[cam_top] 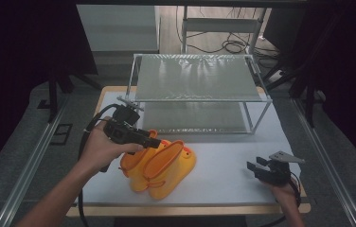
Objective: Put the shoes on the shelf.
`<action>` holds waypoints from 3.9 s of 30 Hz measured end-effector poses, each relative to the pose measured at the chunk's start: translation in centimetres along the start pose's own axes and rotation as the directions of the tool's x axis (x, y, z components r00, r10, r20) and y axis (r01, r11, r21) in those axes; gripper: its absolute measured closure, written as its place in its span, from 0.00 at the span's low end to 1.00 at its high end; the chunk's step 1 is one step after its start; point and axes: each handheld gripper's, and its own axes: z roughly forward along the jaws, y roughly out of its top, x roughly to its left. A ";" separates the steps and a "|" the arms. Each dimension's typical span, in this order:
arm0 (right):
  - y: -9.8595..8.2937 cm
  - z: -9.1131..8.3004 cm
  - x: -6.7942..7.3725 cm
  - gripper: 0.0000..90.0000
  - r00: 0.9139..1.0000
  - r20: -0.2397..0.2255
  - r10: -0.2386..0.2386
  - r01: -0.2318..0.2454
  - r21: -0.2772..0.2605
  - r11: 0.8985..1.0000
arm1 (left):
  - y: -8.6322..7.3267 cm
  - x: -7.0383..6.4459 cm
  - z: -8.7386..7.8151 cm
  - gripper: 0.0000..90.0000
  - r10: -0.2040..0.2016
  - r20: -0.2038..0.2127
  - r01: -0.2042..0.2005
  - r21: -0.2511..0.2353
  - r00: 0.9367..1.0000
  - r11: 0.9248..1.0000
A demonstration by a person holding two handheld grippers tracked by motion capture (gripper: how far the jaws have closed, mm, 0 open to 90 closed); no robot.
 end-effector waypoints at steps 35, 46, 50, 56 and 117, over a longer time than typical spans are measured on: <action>0.0 0.1 0.1 0.53 1.000 0.007 0.001 -0.001 0.003 1.000 | -0.5 0.8 5.8 0.66 -0.011 -0.086 0.024 0.159 0.996 0.987; 0.0 0.2 0.0 0.53 1.000 0.011 0.002 -0.002 0.010 1.000 | -0.8 2.0 5.4 0.90 -0.025 -0.043 0.031 0.132 0.999 0.991; 0.0 0.2 0.0 0.53 1.000 0.014 0.006 -0.006 0.006 1.000 | -1.0 2.4 5.2 0.91 -0.034 -0.027 0.037 0.107 0.999 0.994; -0.1 0.2 -0.2 0.53 1.000 0.019 0.007 -0.008 0.006 1.000 | -0.9 3.0 5.0 0.91 -0.064 0.006 0.064 0.077 0.998 0.995; -0.2 -1.0 -2.0 0.55 0.993 0.069 0.097 -0.093 -0.055 0.994 | 22.4 -2.6 -4.4 0.91 -0.065 -0.007 0.063 -0.129 0.998 0.990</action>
